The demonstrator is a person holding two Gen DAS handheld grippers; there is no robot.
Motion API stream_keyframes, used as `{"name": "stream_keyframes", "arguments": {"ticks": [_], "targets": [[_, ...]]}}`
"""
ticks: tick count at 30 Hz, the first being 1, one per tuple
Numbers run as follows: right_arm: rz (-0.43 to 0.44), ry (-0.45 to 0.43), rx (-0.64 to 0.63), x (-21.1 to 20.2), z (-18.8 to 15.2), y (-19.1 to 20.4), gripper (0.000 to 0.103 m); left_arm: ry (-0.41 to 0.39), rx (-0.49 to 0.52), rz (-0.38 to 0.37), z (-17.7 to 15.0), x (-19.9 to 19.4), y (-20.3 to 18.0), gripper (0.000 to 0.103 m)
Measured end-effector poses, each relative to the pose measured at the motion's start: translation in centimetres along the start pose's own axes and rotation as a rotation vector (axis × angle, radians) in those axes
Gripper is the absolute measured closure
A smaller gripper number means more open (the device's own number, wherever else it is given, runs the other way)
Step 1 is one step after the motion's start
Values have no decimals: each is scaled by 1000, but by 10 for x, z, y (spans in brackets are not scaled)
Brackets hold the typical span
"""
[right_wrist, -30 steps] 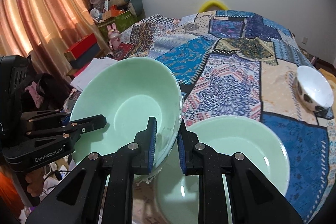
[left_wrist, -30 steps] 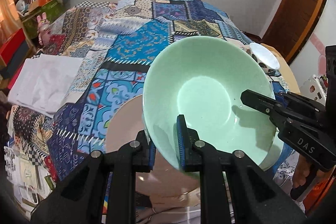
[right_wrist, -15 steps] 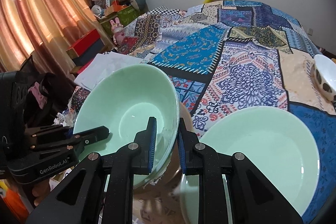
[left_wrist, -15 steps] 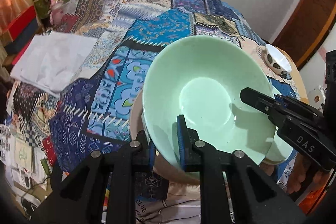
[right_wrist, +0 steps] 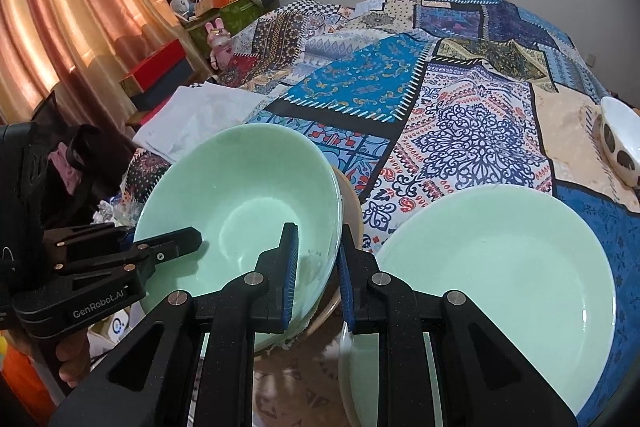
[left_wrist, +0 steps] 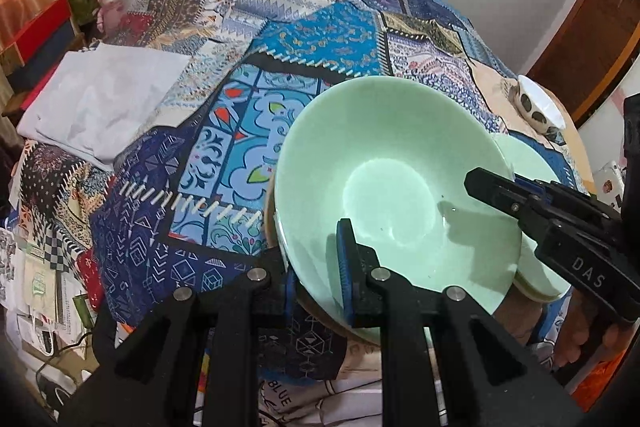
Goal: Organize plates and bowls
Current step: 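Open the left tool to release the green bowl into the pink bowl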
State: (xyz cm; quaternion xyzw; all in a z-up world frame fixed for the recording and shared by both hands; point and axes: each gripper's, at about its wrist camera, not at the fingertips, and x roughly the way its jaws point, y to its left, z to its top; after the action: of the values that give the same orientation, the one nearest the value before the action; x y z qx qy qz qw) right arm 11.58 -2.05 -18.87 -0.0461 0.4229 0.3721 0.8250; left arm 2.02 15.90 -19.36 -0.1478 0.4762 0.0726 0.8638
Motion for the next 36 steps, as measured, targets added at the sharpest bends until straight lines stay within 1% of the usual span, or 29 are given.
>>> {"name": "stream_keyframes", "arguments": {"ticks": [3,9,12,13,15,16,17,18,19,23,29,31,32,33,35,36], "targets": [[8,-4,12,-2,0,-2,86,-8,22,15,0,1,-3,86],[55,-1,74,-5,-1,-13,86,-20,54,53,-1,4,-8,86],[38,-9,74,-9,-1,-12,85,-36,63,68,-3,3,-10,86],[29,-15,70,-12,-1,-12,82,-42,66,76,-4,3,-11,86],[29,-42,58,-22,-1,-11,81,-43,71,85,-4,4,-13,86],[32,-48,55,-25,-1,-11,79,-39,72,93,-4,4,-14,86],[28,-53,49,-27,0,-10,79,-35,65,89,-3,5,-13,83],[21,-60,43,-30,0,-10,78,-33,46,66,-1,5,-12,75],[13,-65,37,-32,0,-10,78,-28,26,52,0,4,-11,74],[11,-68,38,-38,1,-14,78,-14,10,65,5,4,-14,73],[-9,-83,40,-48,-1,-24,77,9,15,77,6,-3,-21,63],[-14,-91,43,-53,-2,-28,77,-5,10,88,8,-8,-21,58],[-17,-97,47,-56,-3,-31,77,-20,6,95,8,-12,-21,51],[-20,-99,49,-58,-3,-33,77,-54,4,98,9,-20,-21,44],[-30,-105,55,-62,-4,-39,77,-90,7,109,12,-30,-23,38],[-36,-108,59,-65,-5,-43,77,-105,16,117,14,-36,-27,37]]}}
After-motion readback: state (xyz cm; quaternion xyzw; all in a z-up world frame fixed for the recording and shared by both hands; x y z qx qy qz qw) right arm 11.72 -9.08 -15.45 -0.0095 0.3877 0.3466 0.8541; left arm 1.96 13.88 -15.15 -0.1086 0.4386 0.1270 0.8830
